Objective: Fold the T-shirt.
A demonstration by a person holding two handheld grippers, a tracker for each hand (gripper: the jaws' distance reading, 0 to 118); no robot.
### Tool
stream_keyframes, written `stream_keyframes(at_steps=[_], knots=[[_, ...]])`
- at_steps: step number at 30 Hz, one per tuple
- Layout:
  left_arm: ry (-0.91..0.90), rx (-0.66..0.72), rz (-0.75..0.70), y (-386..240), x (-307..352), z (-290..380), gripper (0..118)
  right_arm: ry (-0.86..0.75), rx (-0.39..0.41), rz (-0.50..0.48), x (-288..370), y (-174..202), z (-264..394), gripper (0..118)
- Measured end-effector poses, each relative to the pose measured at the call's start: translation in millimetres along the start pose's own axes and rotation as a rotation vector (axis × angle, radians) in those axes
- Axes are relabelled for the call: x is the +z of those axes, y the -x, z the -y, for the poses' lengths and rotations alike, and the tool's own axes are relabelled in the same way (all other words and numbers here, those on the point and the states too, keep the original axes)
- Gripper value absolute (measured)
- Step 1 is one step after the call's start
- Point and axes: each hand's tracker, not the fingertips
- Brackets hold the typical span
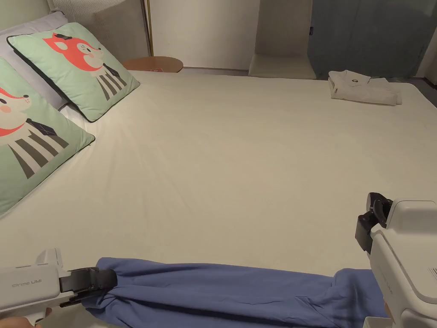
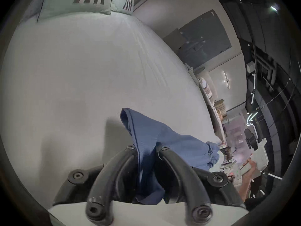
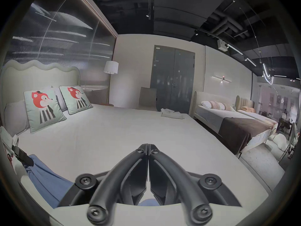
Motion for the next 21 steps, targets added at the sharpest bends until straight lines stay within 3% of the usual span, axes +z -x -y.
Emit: stream_keyframes(at_steps=[8,21], knots=[[-0.058,-0.042,-0.182,-16,28,-13,10,-0.018,-0.014,-0.012,8,-5,-6,1],[0.071,-0.313,-0.196,-178,-81,42,10,-0.013,-0.036,-0.008,20,-22,-5,1]])
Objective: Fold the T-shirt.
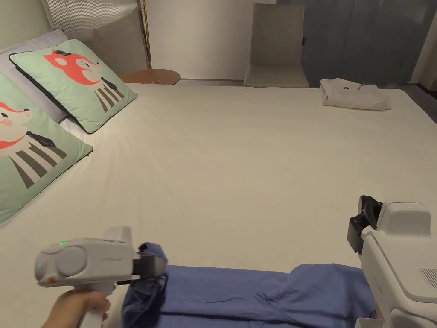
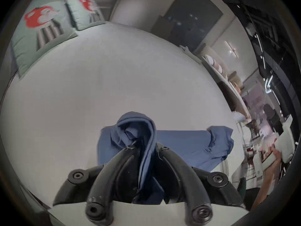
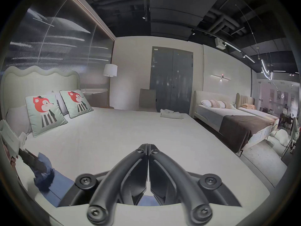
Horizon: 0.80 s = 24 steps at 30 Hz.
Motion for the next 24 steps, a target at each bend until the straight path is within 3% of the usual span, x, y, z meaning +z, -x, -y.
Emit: stream_keyframes(at_steps=[6,11,12,13,16,17,18,24], knots=[[0.039,-0.065,0.015,-48,-41,9,10,-0.006,0.004,0.008,5,-5,0,1],[0.093,-0.129,-0.075,-76,-55,22,13,-0.004,-0.006,0.006,8,-7,-1,1],[0.105,-0.159,-0.09,-80,-57,25,16,-0.005,-0.005,0.005,9,-6,-1,1],[0.106,-0.171,-0.091,-83,-58,27,30,-0.005,-0.003,0.004,10,-5,-1,1],[0.111,-0.173,-0.029,-90,-60,31,85,0.0,-0.004,-0.004,10,-3,-1,1],[0.107,-0.159,0.002,-92,-58,32,97,0.001,-0.006,-0.004,11,-3,-1,1],[0.098,-0.15,0.021,-94,-59,33,102,0.001,-0.006,-0.005,11,-3,-1,1],[-0.156,-0.14,0.022,-87,-23,34,102,0.0,-0.007,-0.007,17,-3,-7,1]])
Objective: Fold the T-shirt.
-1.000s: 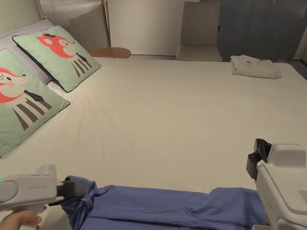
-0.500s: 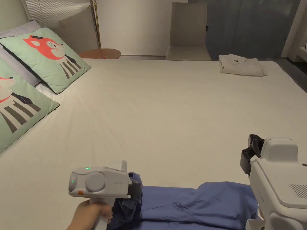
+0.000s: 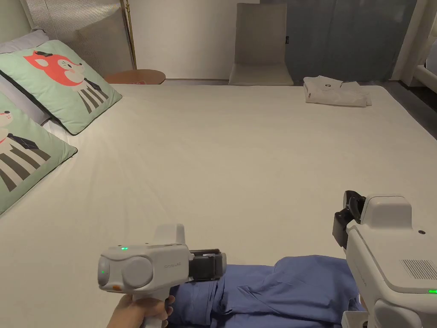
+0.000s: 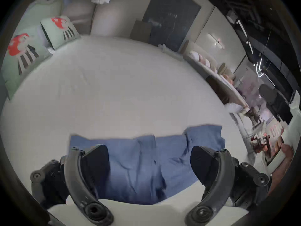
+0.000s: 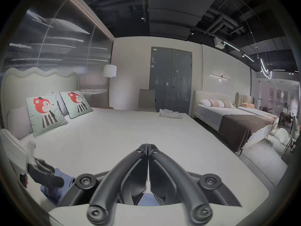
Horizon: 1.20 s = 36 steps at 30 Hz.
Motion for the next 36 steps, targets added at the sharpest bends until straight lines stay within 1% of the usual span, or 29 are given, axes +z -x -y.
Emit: stream_keyframes(at_steps=[3,4,5,6,7,8,9,10,15,18,21,27,31,33,36], knots=[[-0.153,-0.059,-0.092,1,27,2,101,-0.004,-0.002,-0.001,0,1,1,1],[-0.186,-0.074,-0.118,2,30,4,94,-0.006,-0.003,-0.003,-1,2,1,1],[-0.219,-0.097,-0.152,4,33,8,81,-0.007,-0.004,-0.002,-1,3,1,1],[-0.237,-0.106,-0.19,10,30,8,63,-0.008,-0.006,-0.004,0,4,1,1],[-0.245,-0.116,-0.222,13,27,10,31,-0.008,-0.007,-0.006,-1,5,2,1],[-0.255,-0.122,-0.242,16,25,14,9,-0.006,-0.009,-0.009,-2,7,3,1],[-0.251,-0.123,-0.224,19,22,19,1,-0.006,-0.011,-0.013,-2,8,4,1],[-0.248,-0.133,-0.219,21,18,22,0,-0.005,-0.011,-0.015,-2,9,4,1],[-0.123,-0.195,-0.26,11,-16,42,0,0.0,-0.004,-0.028,0,14,5,1],[-0.053,-0.218,-0.261,4,-43,58,0,0.002,-0.006,-0.029,-3,13,6,1],[-0.014,-0.21,-0.229,-7,-63,71,0,0.001,-0.002,-0.021,-2,8,5,1],[-0.013,-0.227,-0.192,-45,-70,78,0,0.002,0.001,0.002,-4,-3,7,1],[-0.008,-0.233,-0.183,-56,-70,77,0,0.005,-0.005,0.01,-4,-4,8,1],[-0.012,-0.207,-0.155,-53,-63,72,0,0.007,-0.011,0.007,-5,-4,9,1],[-0.039,-0.122,-0.053,-33,-47,56,0,0.005,-0.01,-0.005,-5,1,7,1]])
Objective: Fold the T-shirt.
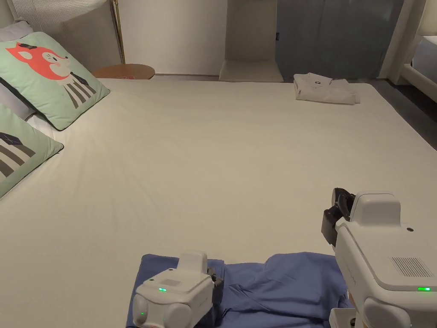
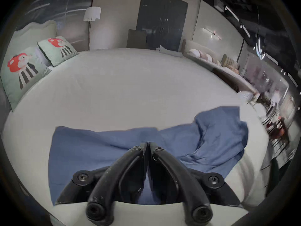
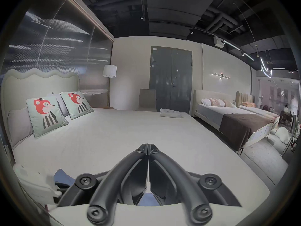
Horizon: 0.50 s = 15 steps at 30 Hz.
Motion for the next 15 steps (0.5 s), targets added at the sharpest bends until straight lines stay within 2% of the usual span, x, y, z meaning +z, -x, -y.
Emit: stream_keyframes(at_steps=[6,8,9,10,13,15], knots=[[-0.033,0.172,0.184,65,51,-37,1,-0.018,0.004,-0.027,-10,11,-1,1],[-0.024,0.228,0.199,88,60,-42,20,-0.02,0.005,-0.036,-8,17,-1,1],[-0.015,0.25,0.207,100,64,-44,38,-0.02,0.006,-0.039,-8,19,-1,1],[-0.009,0.278,0.211,107,67,-44,61,-0.02,0.006,-0.043,-9,21,-1,1],[0.054,0.372,0.228,139,66,-42,102,-0.015,0.013,-0.056,-5,29,-1,1],[0.081,0.435,0.247,156,64,-34,105,-0.012,0.018,-0.062,-6,32,-1,1]])
